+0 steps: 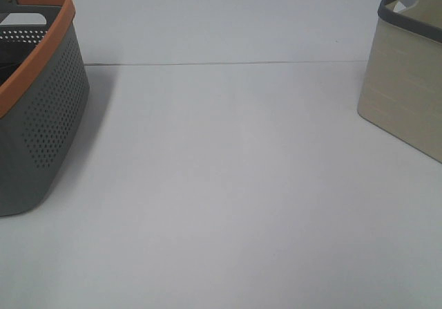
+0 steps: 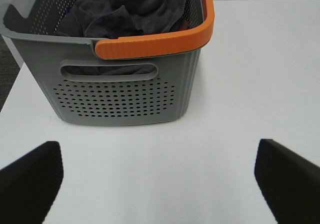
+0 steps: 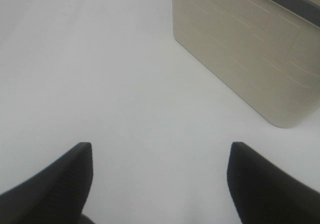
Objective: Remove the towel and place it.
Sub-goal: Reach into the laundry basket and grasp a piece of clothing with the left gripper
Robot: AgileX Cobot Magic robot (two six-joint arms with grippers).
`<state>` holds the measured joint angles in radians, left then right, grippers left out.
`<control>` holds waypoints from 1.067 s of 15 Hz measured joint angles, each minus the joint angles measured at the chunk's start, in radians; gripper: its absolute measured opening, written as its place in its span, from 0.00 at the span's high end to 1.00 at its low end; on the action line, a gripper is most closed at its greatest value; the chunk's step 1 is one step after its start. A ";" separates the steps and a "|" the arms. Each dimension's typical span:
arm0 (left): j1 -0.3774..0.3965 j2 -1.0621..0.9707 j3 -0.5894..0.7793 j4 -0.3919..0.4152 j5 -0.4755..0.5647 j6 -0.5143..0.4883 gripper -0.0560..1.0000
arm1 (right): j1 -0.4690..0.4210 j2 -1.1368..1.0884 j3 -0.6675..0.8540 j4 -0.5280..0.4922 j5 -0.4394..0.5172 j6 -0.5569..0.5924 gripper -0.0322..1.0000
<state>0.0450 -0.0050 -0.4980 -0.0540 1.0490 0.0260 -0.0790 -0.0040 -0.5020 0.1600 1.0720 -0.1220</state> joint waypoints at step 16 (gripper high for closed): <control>0.000 0.000 0.000 0.000 0.000 0.000 0.02 | 0.000 0.000 0.000 0.000 0.000 0.000 0.32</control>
<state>0.0450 -0.0050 -0.4980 -0.0540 1.0490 0.0260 -0.0790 -0.0040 -0.5020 0.1600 1.0720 -0.1220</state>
